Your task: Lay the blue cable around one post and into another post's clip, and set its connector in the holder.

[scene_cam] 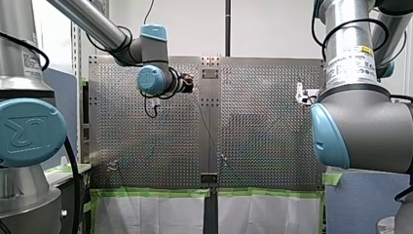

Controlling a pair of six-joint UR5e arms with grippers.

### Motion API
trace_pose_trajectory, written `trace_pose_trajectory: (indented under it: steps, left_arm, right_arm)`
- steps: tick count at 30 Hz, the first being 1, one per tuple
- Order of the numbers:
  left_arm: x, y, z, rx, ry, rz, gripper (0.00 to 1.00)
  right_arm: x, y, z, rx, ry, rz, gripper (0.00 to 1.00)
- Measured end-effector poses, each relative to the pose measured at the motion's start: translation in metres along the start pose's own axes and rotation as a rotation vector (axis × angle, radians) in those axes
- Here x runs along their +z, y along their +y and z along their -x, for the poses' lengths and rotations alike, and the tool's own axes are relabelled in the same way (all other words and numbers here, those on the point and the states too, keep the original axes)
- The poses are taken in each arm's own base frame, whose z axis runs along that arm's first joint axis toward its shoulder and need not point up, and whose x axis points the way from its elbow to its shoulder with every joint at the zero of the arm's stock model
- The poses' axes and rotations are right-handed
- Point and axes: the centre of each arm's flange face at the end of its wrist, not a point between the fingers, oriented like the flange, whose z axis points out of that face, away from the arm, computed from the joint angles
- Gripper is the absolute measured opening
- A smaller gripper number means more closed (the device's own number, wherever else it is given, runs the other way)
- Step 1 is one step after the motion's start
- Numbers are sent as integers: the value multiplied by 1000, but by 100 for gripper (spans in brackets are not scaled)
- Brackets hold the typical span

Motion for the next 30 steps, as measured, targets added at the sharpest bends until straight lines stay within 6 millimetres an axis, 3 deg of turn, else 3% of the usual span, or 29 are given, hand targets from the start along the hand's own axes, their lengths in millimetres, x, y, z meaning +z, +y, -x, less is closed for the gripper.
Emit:
trace_pose_trajectory:
  steps: [9, 30]
  left_arm:
    - [6, 1, 6, -19, -52, 5, 100]
    - [-1, 7, -2, -5, -8, 33, 100]
  right_arm:
    - [0, 0, 0, 0, 0, 0, 100]
    - [0, 0, 0, 0, 0, 0, 100]
